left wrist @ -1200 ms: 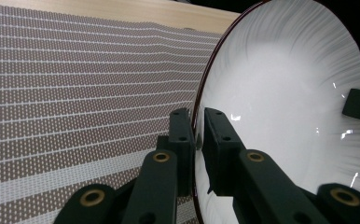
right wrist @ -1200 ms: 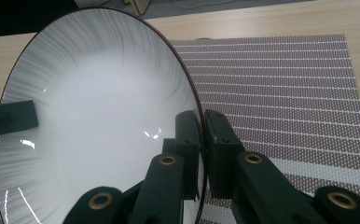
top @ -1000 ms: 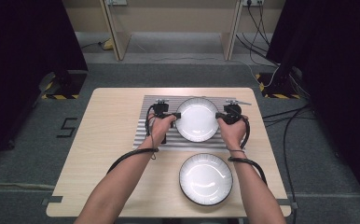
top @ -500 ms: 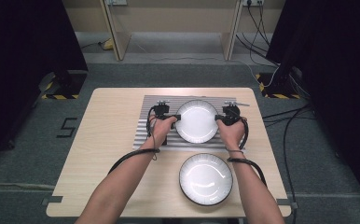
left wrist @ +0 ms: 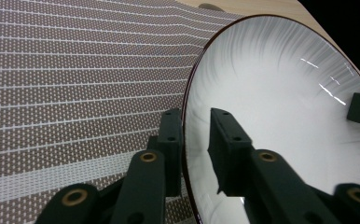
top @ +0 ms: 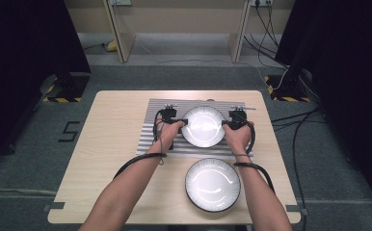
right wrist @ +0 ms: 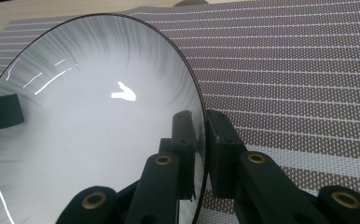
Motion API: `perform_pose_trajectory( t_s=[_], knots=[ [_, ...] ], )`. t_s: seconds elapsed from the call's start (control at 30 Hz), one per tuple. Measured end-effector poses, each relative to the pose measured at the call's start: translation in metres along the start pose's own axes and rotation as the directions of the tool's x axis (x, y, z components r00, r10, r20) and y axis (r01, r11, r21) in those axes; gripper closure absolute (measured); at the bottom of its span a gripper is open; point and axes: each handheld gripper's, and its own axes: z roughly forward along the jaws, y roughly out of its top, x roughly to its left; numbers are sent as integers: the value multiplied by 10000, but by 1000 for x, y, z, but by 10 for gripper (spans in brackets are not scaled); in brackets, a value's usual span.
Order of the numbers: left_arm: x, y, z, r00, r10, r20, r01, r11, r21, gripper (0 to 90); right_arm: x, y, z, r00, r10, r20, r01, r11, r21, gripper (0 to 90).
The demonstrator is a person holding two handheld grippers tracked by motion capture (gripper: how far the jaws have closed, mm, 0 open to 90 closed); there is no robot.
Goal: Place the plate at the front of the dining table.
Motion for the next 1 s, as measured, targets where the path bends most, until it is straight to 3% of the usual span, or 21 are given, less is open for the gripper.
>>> perform_pose_trajectory(
  t_s=[0.03,0.07,0.17,0.53,0.6,0.8,1.0],
  knots=[
    [0,0,0,10000,0,0,0,10000,0,720,0,0,0,10000,0,0,0,10000,0,824],
    [0,-1,0,9996,243,-125,-243,9997,-5,720,0,-1,0,10000,36,33,-36,9999,115,794],
    [2,0,-3,9997,149,-172,-153,9997,-199,712,-1,-3,2,9994,-22,336,16,9999,167,778],
    [10,-1,-21,9990,291,-353,-310,9981,-531,569,-8,-7,-9,9995,48,308,-40,9996,-275,646],
    [13,-5,-29,9991,45,-430,-86,9954,-957,563,-9,-8,-12,9997,170,196,-164,9994,-310,625],
    [16,-13,-40,9993,216,-310,-239,9970,-742,529,-6,-10,-19,9992,394,87,-389,9982,-460,588],
    [17,-17,-54,9992,390,-39,-392,9951,-909,513,-2,-12,-29,9996,297,-9,-297,9982,-518,569]
  ],
)
